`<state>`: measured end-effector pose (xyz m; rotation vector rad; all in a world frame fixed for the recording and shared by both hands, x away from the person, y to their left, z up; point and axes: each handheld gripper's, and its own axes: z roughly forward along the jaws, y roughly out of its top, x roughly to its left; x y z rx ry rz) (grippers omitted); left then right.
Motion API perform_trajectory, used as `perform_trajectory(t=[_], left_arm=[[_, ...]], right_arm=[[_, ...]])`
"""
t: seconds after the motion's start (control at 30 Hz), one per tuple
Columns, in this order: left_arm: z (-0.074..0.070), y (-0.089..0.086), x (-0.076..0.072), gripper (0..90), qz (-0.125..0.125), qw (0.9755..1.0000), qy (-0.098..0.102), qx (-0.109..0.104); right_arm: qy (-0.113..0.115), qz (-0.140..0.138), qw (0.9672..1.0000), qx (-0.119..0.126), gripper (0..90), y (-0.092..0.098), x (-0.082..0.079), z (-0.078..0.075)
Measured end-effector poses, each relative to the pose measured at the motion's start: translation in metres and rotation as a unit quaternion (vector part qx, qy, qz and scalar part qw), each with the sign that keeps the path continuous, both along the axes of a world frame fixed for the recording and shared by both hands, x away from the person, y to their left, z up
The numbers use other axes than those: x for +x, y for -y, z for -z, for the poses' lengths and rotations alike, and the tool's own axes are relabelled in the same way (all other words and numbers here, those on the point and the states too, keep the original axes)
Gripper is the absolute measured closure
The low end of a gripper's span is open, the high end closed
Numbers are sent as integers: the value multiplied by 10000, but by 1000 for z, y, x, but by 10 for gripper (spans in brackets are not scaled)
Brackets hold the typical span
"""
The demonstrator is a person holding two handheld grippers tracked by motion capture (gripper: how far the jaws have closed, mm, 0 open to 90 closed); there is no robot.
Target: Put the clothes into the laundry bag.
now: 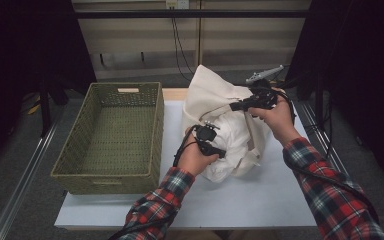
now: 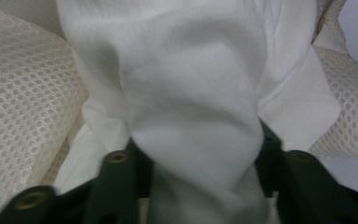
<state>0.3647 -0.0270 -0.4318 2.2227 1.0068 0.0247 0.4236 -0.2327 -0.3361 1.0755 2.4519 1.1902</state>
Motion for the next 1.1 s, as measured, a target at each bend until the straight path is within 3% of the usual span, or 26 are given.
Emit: perform_trajectory(t=[0.13, 0.27, 0.73, 0.9, 1.1], left_arm=[[-5, 0, 1, 680, -112, 9998, -109, -94], [-10, -1, 3, 711, -225, 9993, -6, -283], [-20, 10, 14, 723, -468, 9967, 395, -542], [-22, 13, 19, 723, -561, 9945, 562, -687], [-15, 17, 25, 705, -594, 9942, 696, -563]], right_arm=[[15, -27, 10000, -5, 871, 0, -1, 0], [22, -25, 10000, 16, 871, 1, -2, -1], [32, -64, 10000, 69, 872, 0, -1, -1], [25, -76, 9999, 68, 872, 1, -2, -2], [29, -89, 9999, 74, 873, 0, -2, -1]])
